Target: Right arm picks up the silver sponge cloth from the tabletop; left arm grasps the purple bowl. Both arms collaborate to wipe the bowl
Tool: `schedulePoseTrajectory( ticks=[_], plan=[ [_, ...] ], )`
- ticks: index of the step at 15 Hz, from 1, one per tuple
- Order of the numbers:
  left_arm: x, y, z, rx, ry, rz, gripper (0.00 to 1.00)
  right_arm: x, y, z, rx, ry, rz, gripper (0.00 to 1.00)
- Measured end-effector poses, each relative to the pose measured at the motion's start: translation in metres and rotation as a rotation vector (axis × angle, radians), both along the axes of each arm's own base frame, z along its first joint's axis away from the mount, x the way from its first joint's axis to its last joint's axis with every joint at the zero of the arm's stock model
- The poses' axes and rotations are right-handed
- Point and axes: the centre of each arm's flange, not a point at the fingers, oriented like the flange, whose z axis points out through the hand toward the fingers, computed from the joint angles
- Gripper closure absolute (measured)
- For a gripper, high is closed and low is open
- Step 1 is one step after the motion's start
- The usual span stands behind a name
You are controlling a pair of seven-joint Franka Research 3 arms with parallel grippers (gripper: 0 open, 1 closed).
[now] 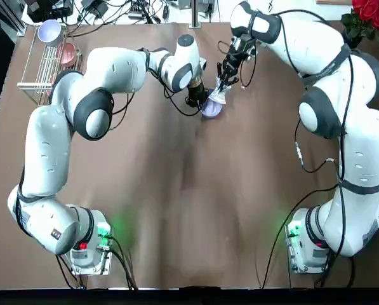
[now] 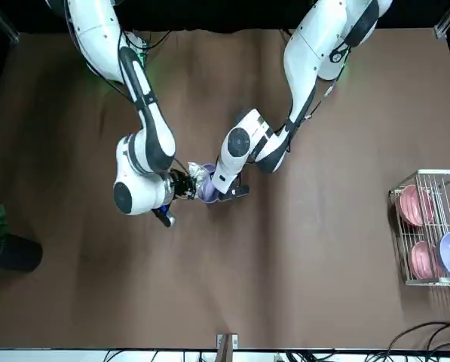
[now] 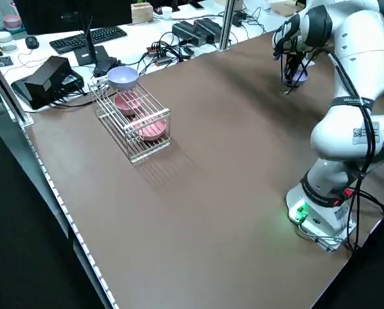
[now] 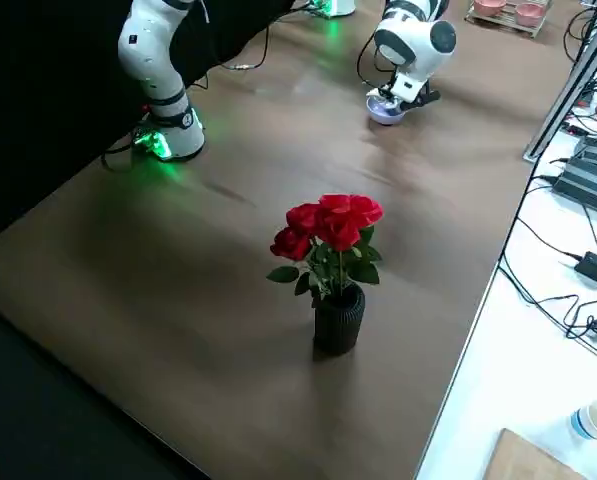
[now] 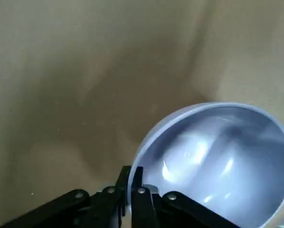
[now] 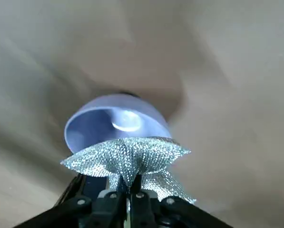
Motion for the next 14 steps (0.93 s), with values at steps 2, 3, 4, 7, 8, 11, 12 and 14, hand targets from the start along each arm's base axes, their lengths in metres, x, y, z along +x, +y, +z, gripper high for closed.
schedulePoseTrajectory(
  ticks=[2, 3, 4, 7, 8, 11, 12, 14],
  plan=[
    [0.0, 0.0, 0.0, 0.0, 0.0, 0.0, 0.95, -0.006, 0.012, -0.014, -0.001, 0.004, 0.0, 0.96],
    [0.0, 0.0, 0.0, 0.0, 0.0, 0.0, 0.95, -0.006, 0.015, -0.022, -0.002, -0.003, -0.011, 0.96],
    [0.0, 0.0, 0.0, 0.0, 0.0, 0.0, 0.95, -0.006, 0.016, -0.029, -0.006, -0.005, -0.018, 0.96],
    [0.0, 0.0, 0.0, 0.0, 0.0, 0.0, 0.95, -0.008, 0.015, -0.046, -0.013, 0.013, -0.029, 0.96],
    [0.0, 0.0, 0.0, 0.0, 0.0, 0.0, 0.95, -0.01, 0.016, -0.051, -0.01, 0.022, -0.032, 0.96],
    [0.0, 0.0, 0.0, 0.0, 0.0, 0.0, 0.95, -0.02, 0.026, -0.069, 0.017, 0.049, -0.008, 0.96],
    [0.0, 0.0, 0.0, 0.0, 0.0, 0.0, 0.95, -0.023, 0.029, -0.076, 0.027, 0.056, -0.004, 0.96],
    [0.0, 0.0, 0.0, 0.0, 0.0, 0.0, 0.95, -0.026, 0.029, -0.092, 0.042, 0.066, 0.001, 0.96]
  ],
)
